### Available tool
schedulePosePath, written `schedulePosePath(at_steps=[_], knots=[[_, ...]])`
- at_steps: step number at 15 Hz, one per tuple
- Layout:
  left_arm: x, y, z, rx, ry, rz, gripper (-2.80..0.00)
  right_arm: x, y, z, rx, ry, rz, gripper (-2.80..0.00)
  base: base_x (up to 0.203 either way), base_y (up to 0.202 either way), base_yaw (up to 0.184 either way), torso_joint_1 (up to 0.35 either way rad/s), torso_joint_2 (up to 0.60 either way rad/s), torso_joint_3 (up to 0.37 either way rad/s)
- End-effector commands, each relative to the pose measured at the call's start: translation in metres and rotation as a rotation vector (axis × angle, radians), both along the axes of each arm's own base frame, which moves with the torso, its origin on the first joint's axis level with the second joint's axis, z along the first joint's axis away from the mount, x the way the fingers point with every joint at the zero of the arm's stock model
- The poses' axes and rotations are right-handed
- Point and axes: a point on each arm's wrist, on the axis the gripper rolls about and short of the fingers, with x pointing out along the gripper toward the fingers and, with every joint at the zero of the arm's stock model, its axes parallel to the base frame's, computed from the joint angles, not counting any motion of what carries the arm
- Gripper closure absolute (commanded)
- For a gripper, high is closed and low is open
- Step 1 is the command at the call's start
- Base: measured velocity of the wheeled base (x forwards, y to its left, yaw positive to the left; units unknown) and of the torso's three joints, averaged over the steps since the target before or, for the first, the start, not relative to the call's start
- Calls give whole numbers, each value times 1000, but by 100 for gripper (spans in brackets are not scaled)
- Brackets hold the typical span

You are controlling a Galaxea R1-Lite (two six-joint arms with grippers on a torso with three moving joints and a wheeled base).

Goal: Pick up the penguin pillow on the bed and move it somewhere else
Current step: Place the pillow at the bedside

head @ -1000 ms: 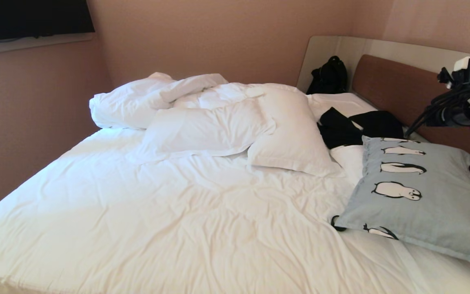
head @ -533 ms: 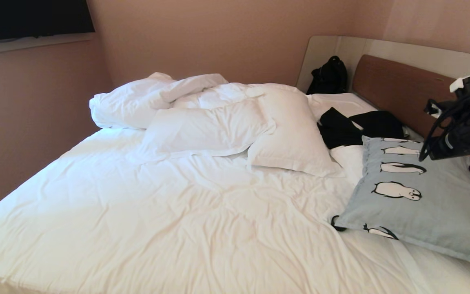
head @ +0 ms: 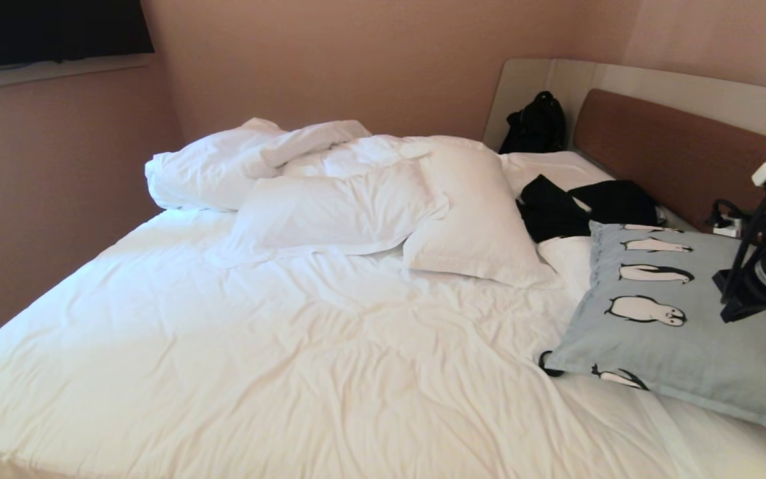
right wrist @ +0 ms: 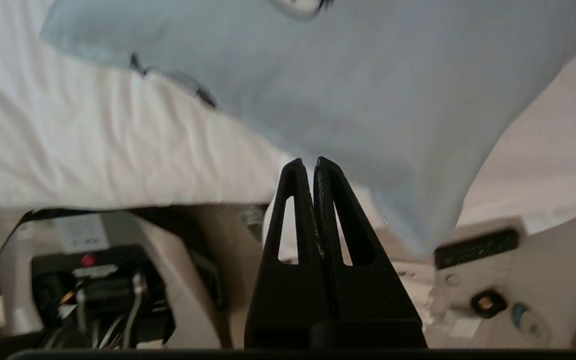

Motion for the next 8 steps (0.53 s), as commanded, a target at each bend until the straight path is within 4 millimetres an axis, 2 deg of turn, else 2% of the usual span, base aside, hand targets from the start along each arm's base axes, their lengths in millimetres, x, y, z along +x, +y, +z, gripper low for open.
schedulePosePath(at_steps=[1,4,6,8], knots=[[0,0,0,0,1,0,0,-31,8,9,26,-8,-13,-280,0,0,0,0,0,0],[0,0,0,-1,1,0,0,-41,10,-13,28,-9,-21,-280,0,0,0,0,0,0],[0,0,0,-1,1,0,0,-40,12,-32,21,-37,-17,-280,0,0,0,0,0,0],[0,0,0,0,1,0,0,-30,10,-48,14,-80,-16,-280,0,0,0,0,0,0]])
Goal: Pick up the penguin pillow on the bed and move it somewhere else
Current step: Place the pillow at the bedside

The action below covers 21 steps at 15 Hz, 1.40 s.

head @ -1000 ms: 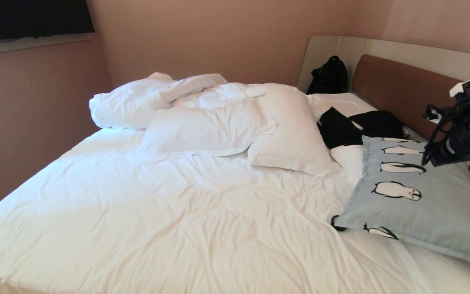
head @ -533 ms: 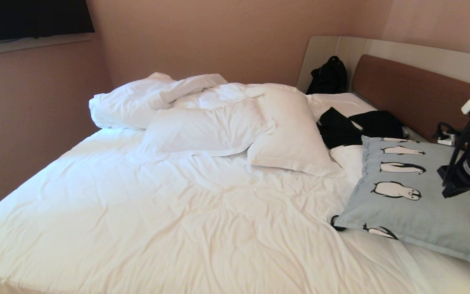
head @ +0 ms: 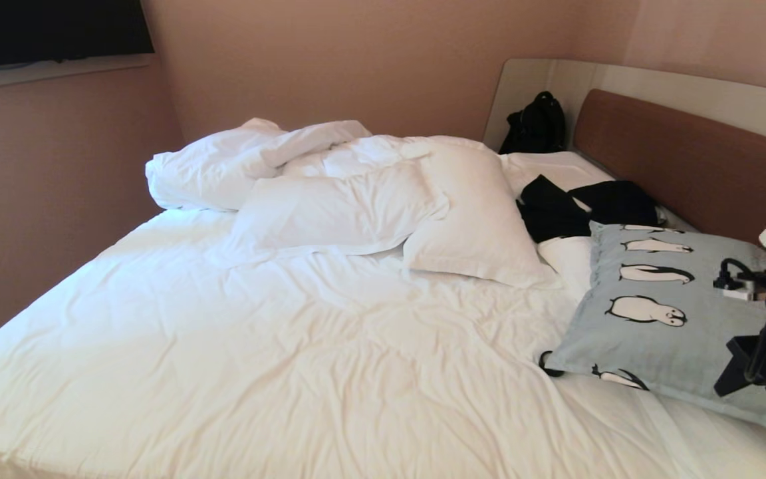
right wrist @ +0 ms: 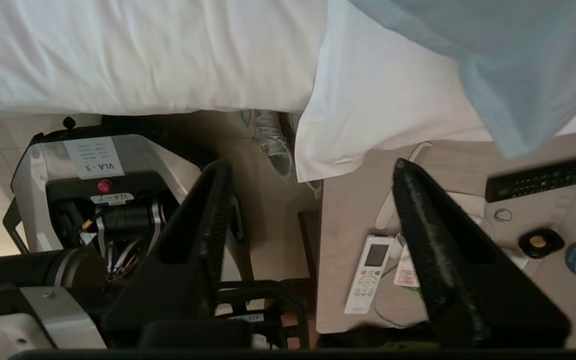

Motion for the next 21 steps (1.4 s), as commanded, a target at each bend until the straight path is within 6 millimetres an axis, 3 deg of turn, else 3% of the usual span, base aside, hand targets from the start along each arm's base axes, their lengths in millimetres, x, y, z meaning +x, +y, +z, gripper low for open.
schedulePosePath(at_steps=[1,5,13,17,21], knots=[[0,0,0,0,1,0,0,33,-6,-10,-51,-249,-6,-280,0,0,0,0,0,0],[0,0,0,-1,1,0,0,60,-14,-33,-33,-286,-80,-280,0,0,0,0,0,0],[0,0,0,0,1,0,0,102,-59,-71,-81,-465,-225,-280,0,0,0,0,0,0],[0,0,0,-1,1,0,0,128,-78,-112,-83,-471,-259,-280,0,0,0,0,0,0],[0,0,0,0,1,0,0,132,-87,-121,-16,-486,-241,-280,0,0,0,0,0,0]])
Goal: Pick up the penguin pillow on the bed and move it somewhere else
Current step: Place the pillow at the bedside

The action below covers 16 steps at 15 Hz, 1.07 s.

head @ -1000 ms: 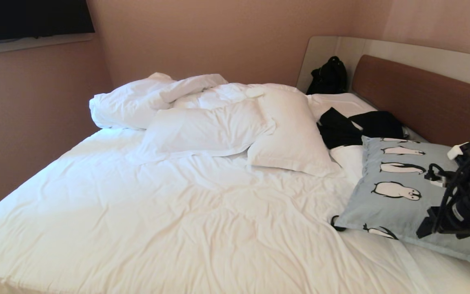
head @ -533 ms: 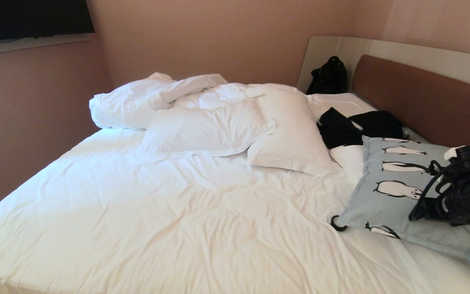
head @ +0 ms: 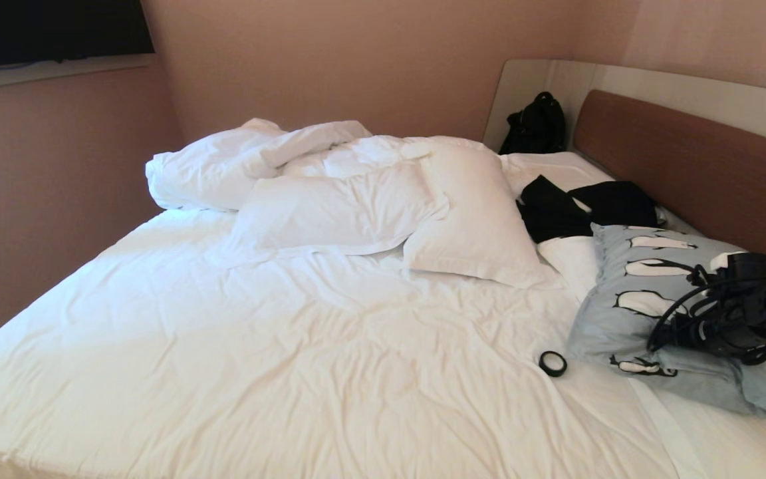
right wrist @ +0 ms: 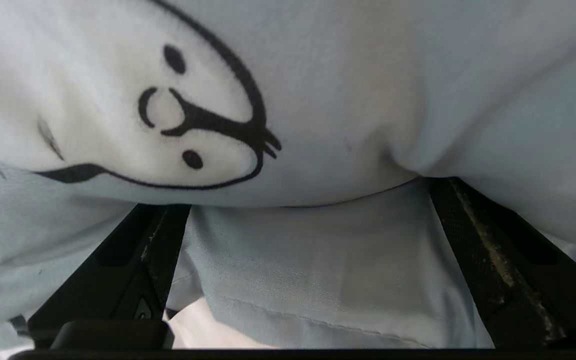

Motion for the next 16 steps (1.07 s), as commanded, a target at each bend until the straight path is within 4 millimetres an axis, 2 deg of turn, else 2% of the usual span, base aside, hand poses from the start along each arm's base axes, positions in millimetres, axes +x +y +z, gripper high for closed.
schedulePosePath(at_steps=[1,2,6,12,16], knots=[[0,0,0,1,1,0,0,6,-12,-9,46,-70,39,-280,0,0,0,0,0,0],[0,0,0,-1,1,0,0,6,-14,-9,51,-74,37,0,0,0,0,0,0,0],[0,0,0,0,1,1,0,1,-14,1,46,-92,35,0,0,0,0,0,0,0],[0,0,0,1,1,0,0,-13,-15,47,56,-210,-34,0,0,0,0,0,0,0],[0,0,0,1,1,0,0,-25,-39,66,30,-267,-102,0,0,0,0,0,0,0]])
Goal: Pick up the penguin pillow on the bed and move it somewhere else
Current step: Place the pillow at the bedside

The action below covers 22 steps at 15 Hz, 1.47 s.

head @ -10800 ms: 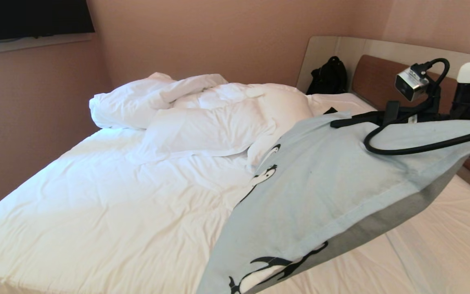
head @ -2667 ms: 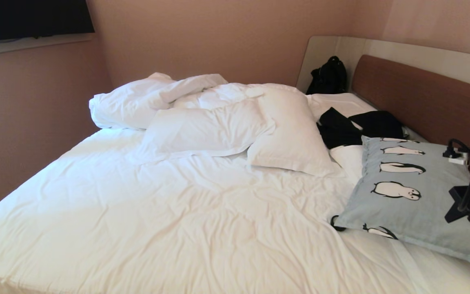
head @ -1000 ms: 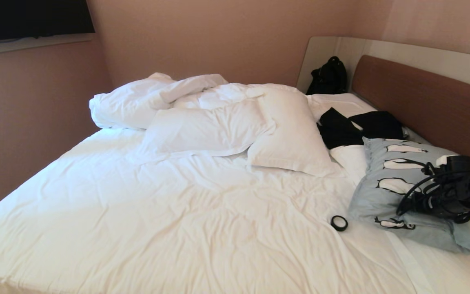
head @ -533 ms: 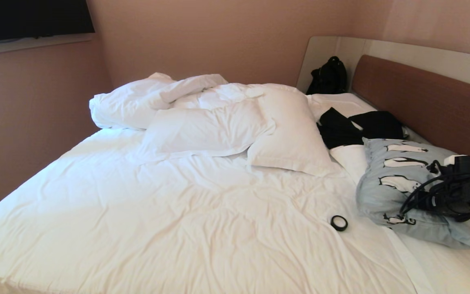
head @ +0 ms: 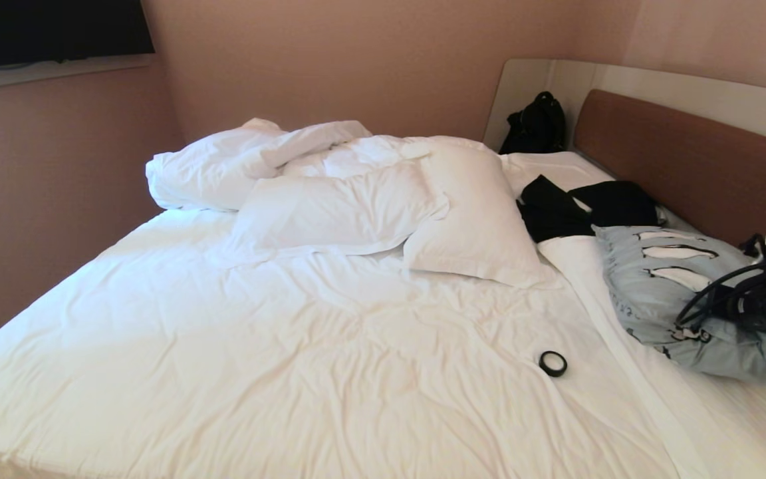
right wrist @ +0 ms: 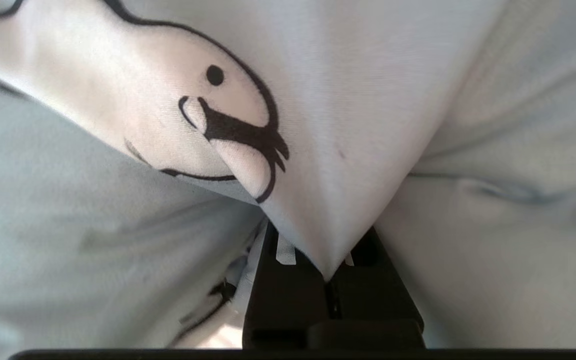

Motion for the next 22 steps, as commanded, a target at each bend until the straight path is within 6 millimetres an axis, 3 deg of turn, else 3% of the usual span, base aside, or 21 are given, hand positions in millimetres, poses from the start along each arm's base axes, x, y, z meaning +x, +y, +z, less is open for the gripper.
schedulePosePath(at_steps=[1,7,16,22], knots=[[0,0,0,-1,1,1,0,-8,-17,16,-22,-47,-50,0,0,0,0,0,0,0],[0,0,0,1,1,1,0,-20,-66,28,-63,-98,-174,0,0,0,0,0,0,0],[0,0,0,1,1,1,0,-26,-146,13,-82,-132,-328,0,0,0,0,0,0,0],[0,0,0,1,1,1,0,-31,-151,41,-20,-265,-414,0,0,0,0,0,0,0]])
